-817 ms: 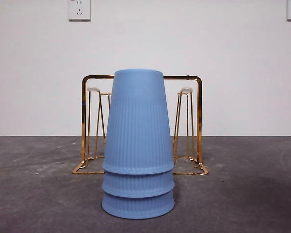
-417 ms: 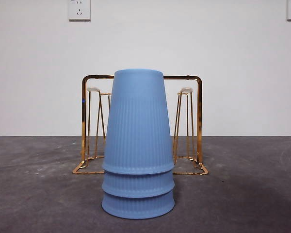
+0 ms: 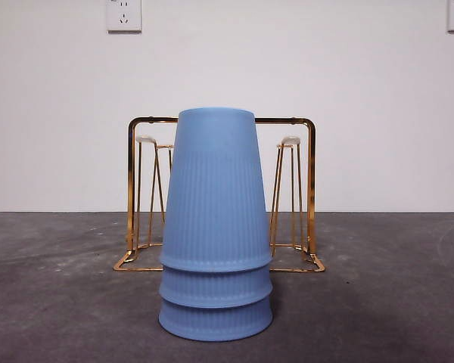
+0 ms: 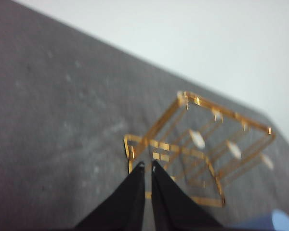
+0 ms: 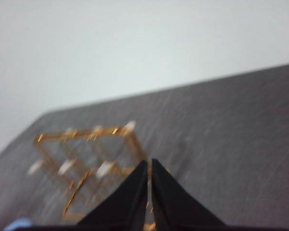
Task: Pick the top cup and place it on cupholder, pick up the mid cup and place it on cupholder, last pick the bottom cup and place it on cupholder.
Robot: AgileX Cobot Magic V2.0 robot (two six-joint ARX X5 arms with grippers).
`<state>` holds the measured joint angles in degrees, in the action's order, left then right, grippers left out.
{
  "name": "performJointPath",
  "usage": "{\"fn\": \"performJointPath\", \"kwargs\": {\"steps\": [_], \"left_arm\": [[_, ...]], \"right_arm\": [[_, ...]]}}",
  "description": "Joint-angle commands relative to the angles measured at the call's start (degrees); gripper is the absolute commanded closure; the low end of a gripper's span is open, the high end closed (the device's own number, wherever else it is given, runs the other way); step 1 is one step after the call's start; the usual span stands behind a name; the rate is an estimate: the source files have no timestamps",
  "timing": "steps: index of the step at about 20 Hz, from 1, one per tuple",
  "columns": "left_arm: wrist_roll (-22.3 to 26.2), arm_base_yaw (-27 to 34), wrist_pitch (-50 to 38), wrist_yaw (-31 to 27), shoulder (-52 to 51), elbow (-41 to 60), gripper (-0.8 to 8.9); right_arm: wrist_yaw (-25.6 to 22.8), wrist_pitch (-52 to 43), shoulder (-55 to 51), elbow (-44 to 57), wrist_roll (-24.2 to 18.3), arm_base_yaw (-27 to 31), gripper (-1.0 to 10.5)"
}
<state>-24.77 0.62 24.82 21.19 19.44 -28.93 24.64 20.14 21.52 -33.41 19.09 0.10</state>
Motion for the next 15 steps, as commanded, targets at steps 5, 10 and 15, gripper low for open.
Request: {"fn": "performJointPath", "kwargs": {"steps": [5, 10, 15], "left_arm": [[12.90, -0.24, 8.44, 8.66, 11.87, -9.33, 7.99], [19.80, -2.82, 16.22, 9.55, 17.59, -14.82, 7.99], [25.22, -7.61, 23.17, 10.80, 19.65, -17.49, 7.99]], "right_arm": [[8.87, 11.74, 12.02, -10.60, -14.10, -0.92, 9.4], [9.01, 20.13, 18.36, -16.04, -18.97, -5.60, 9.4], [8.85, 27.04, 21.86, -18.34, -23.28, -13.44, 9.4]]}}
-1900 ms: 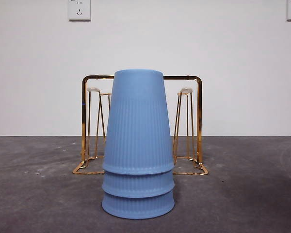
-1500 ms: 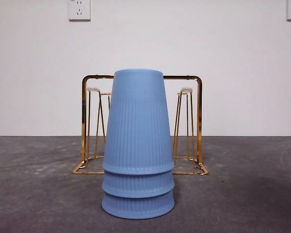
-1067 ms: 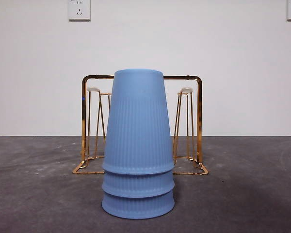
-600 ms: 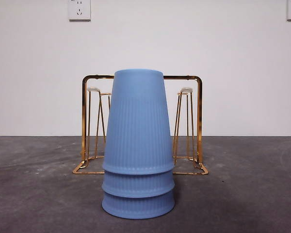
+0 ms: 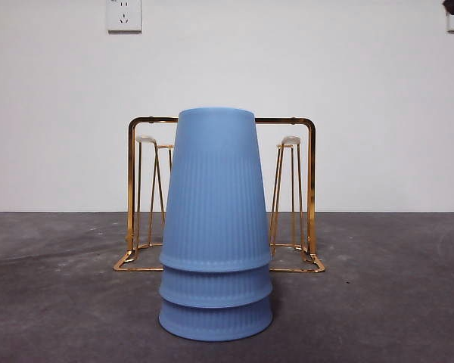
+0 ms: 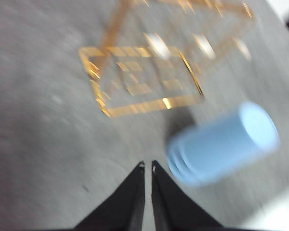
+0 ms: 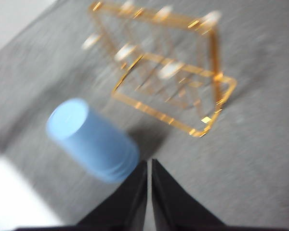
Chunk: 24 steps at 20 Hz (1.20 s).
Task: Pick the top cup and place it on cupholder, pick up the mid cup and place it on cupholder, last pick the bottom cup and place it on cupholder.
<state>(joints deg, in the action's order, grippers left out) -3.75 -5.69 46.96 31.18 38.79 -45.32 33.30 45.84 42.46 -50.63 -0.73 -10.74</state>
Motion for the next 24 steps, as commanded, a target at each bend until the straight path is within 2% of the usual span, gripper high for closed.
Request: {"fn": "performJointPath", "kwargs": {"steps": [1, 3, 6, 7, 9, 10, 11, 17, 21, 24], "left_arm": [[4.72, -2.38, 1.86, 0.81, 0.28, -1.09, 7.99], [4.70, -4.00, 2.80, 0.81, 0.07, -1.09, 7.98], [4.59, -4.52, 2.75, 0.81, 0.02, -1.09, 7.38], [4.57, -4.52, 2.73, 0.81, 0.02, -1.09, 6.78], [4.35, -4.52, 2.69, 0.81, 0.02, -1.09, 5.07], [4.33, -4.52, 2.56, 0.81, 0.02, -1.09, 4.22], [4.22, -4.52, 2.34, 0.81, 0.02, -1.09, 3.82], [4.11, -4.52, 1.66, 0.81, 0.02, -1.09, 3.77], [3.48, -4.52, 1.05, 0.81, 0.02, -1.09, 3.77], [3.48, -4.50, 1.07, 0.81, 0.02, -1.09, 3.77]], "right_arm": [[-0.28, 2.29, 1.20, -1.11, -4.07, -4.28, 9.4], [-1.99, 2.86, 1.36, -1.11, -4.44, -7.58, 9.4], [-2.29, 2.71, 1.31, -1.11, -4.39, -9.03, 9.3], [-2.32, 2.60, 1.31, -1.11, -4.35, -9.03, 8.8], [-2.32, 2.32, 1.31, -1.11, -3.67, -9.03, 6.5], [-2.38, 1.97, 1.31, -1.11, -2.91, -9.03, 5.8], [-2.43, 1.62, 1.31, -1.11, -2.49, -9.03, 5.8], [-2.25, -1.27, 3.28, -2.93, 0.37, -11.41, 5.8], [-2.64, -1.27, 9.73, -9.22, 0.35, -16.06, 5.8], [-5.18, -1.31, 16.06, -14.14, 0.26, -20.79, 5.6]]}}
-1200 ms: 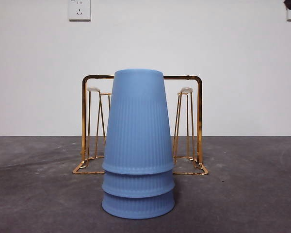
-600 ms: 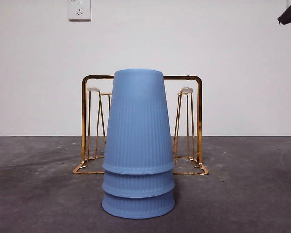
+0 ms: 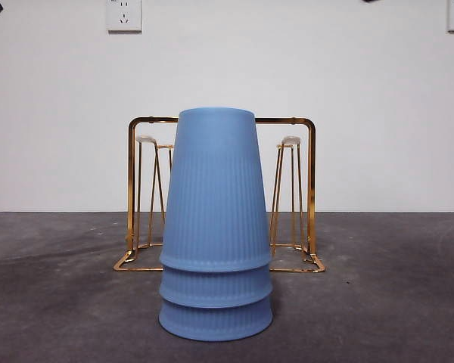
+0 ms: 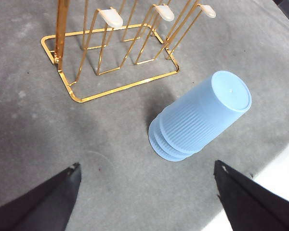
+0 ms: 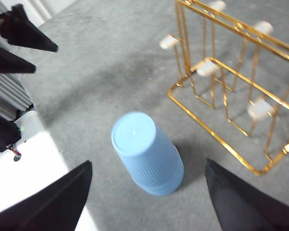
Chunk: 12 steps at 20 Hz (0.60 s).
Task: Pick the top cup and place it on cupholder, pick up the mid cup and place it on cupholder, last pick the bottom cup and place it on cupholder.
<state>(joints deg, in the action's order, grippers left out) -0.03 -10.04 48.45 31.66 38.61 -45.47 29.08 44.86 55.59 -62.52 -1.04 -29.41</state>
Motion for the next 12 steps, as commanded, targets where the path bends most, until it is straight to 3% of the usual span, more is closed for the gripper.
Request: {"fn": "performJointPath", "kwargs": {"steps": [1, 12], "left_arm": [[-0.24, -0.17, -0.42, 0.33, 0.20, -0.94, 3.77], [-0.24, -0.17, -0.42, 0.33, 0.20, -0.94, 3.77]], "right_arm": [[-1.81, -0.35, 5.03, -3.48, 0.55, -3.72, 5.6], [-12.55, -7.93, 20.79, -5.42, 0.44, -16.66, 5.1]]}}
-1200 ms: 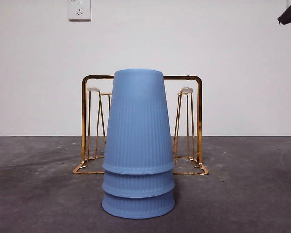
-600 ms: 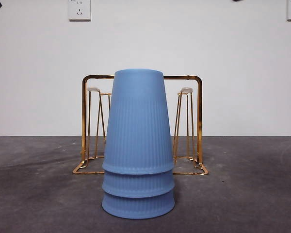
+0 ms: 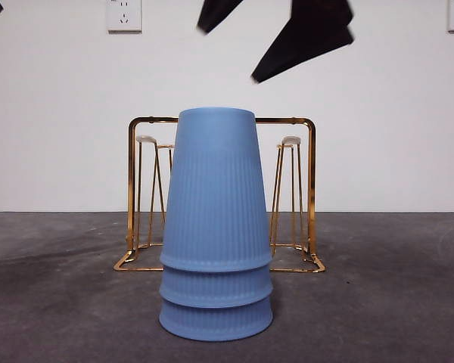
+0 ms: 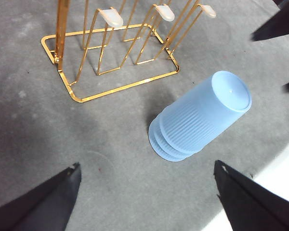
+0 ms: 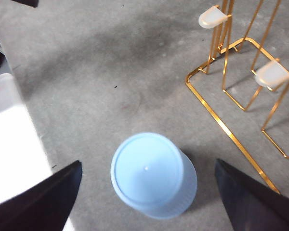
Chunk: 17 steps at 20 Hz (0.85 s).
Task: Pick the top cup and place it on cupholder, pick up the mid cup and place it on cupholder, last pick the bottom cup and place it on cupholder.
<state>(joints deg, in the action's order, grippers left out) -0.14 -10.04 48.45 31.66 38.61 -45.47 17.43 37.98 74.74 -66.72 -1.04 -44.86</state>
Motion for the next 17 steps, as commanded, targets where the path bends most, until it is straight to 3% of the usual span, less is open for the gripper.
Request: {"fn": "performJointPath", "kwargs": {"steps": [1, 7, 17], "left_arm": [[-0.13, -0.17, -0.42, 0.33, 0.20, -0.94, 3.77], [-0.13, -0.17, -0.42, 0.33, 0.20, -0.94, 3.77], [-0.11, -0.15, -0.48, 0.33, 0.20, -0.94, 3.77]], "right_arm": [[-1.31, -1.49, 2.51, -1.22, 0.44, -1.60, 5.1], [-3.21, -2.21, 7.87, -1.22, 0.42, -2.27, 5.0], [-2.47, -2.25, 11.30, -1.22, 0.42, -2.71, 5.3]]}}
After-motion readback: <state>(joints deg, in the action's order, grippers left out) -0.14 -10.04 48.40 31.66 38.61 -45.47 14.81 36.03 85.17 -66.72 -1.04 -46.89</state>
